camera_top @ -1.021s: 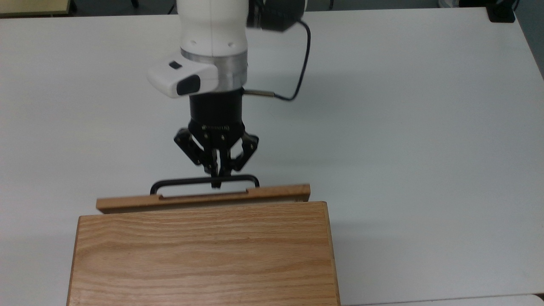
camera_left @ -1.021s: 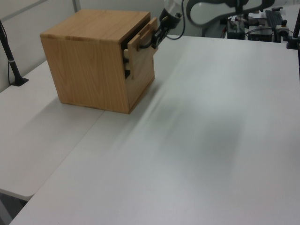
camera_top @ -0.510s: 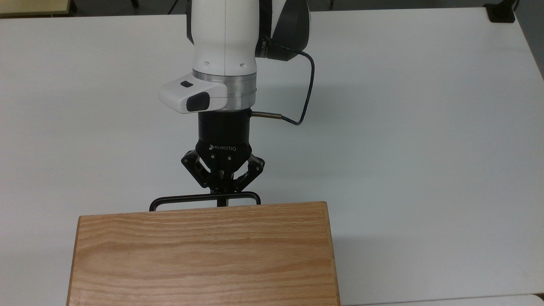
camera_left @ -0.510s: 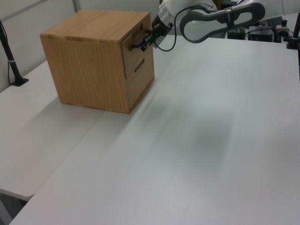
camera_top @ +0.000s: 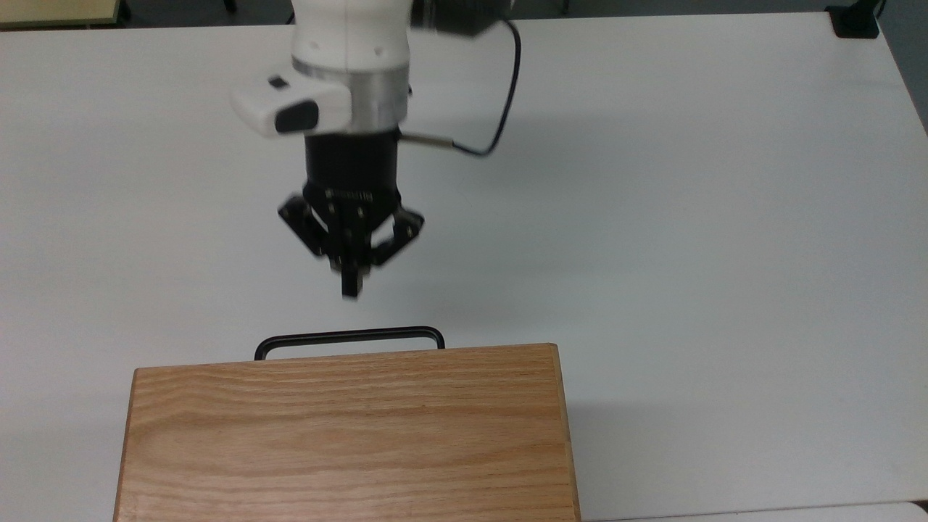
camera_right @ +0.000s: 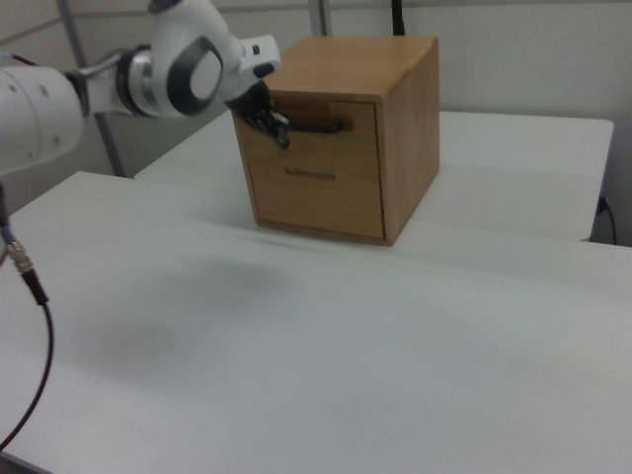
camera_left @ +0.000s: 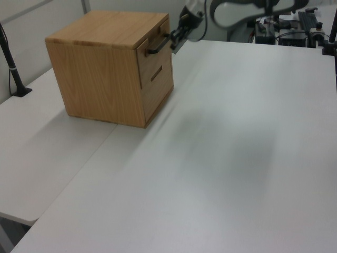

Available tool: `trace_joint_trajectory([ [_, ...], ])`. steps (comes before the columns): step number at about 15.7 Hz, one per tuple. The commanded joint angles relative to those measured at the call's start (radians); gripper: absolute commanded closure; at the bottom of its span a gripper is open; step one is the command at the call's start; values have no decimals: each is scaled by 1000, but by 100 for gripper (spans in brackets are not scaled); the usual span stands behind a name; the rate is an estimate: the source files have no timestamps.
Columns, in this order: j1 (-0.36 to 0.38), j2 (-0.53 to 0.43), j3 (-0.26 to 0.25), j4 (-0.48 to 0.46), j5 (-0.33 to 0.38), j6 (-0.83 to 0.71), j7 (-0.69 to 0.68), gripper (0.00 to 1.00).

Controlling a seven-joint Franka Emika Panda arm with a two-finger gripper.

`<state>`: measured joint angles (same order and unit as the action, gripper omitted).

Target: Close the drawer by sliding it

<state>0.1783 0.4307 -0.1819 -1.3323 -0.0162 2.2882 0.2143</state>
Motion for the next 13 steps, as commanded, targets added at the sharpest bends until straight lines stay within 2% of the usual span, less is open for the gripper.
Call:
trace_joint_trajectory([
  [1,4,-193,-1,-145,22,-275,-59,95],
  [4,1,-286,1,-234,22,-395,-84,83],
  [5,-5,-312,4,-257,22,-432,-99,73],
  [6,-9,-334,5,-274,22,-470,-117,57],
  [7,-13,-346,5,-281,21,-501,-133,34],
  [8,-17,-355,5,-283,21,-519,-139,3],
  [9,-22,-368,7,-283,18,-535,-139,0],
  [13,-34,-380,7,-281,9,-558,-138,0],
])
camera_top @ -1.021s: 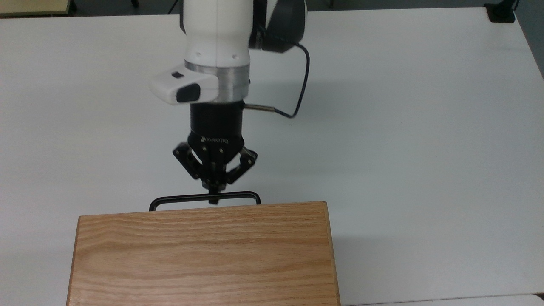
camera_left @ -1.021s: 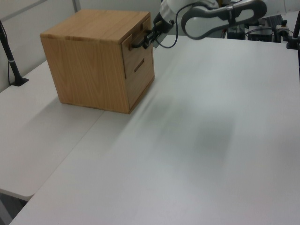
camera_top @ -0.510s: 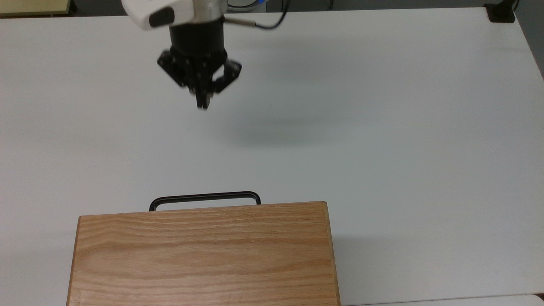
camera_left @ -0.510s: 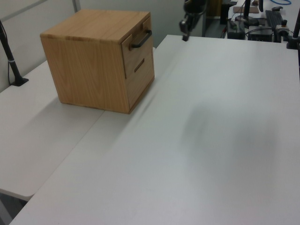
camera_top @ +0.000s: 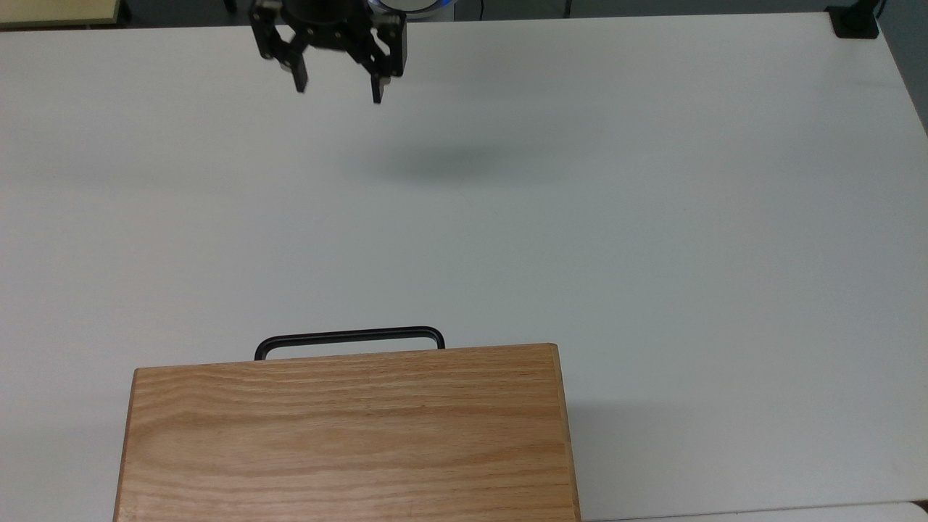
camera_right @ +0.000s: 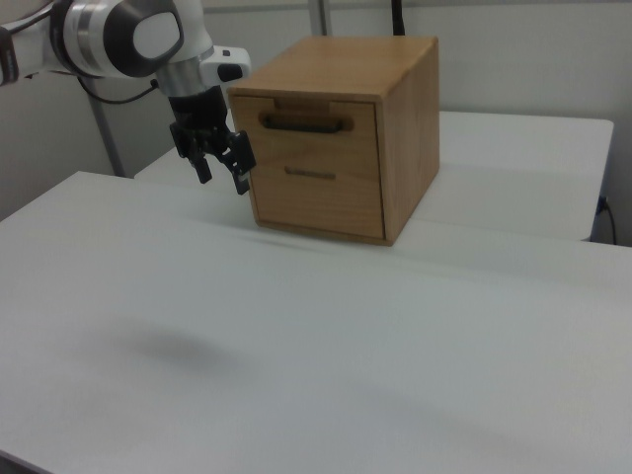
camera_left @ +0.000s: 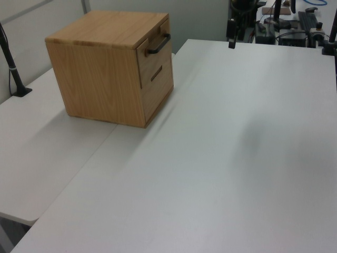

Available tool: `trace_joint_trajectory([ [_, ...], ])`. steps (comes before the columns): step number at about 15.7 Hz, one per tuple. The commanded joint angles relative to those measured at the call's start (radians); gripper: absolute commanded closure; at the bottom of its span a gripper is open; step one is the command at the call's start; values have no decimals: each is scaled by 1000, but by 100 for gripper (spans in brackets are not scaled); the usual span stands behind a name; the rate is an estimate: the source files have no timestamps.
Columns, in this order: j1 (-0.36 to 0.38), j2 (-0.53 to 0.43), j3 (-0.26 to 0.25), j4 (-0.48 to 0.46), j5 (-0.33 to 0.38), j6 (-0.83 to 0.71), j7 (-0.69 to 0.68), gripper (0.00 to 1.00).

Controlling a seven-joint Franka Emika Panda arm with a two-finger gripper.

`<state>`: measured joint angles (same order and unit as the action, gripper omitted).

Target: Close the drawer by sliding it

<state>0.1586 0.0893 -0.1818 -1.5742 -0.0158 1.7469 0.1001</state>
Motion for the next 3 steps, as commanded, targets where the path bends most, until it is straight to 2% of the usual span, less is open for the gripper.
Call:
trace_joint_trajectory([
  [1,-19,-39,7,-38,8,-18,-23,0],
  [3,-21,-37,7,-29,8,-39,-22,0],
])
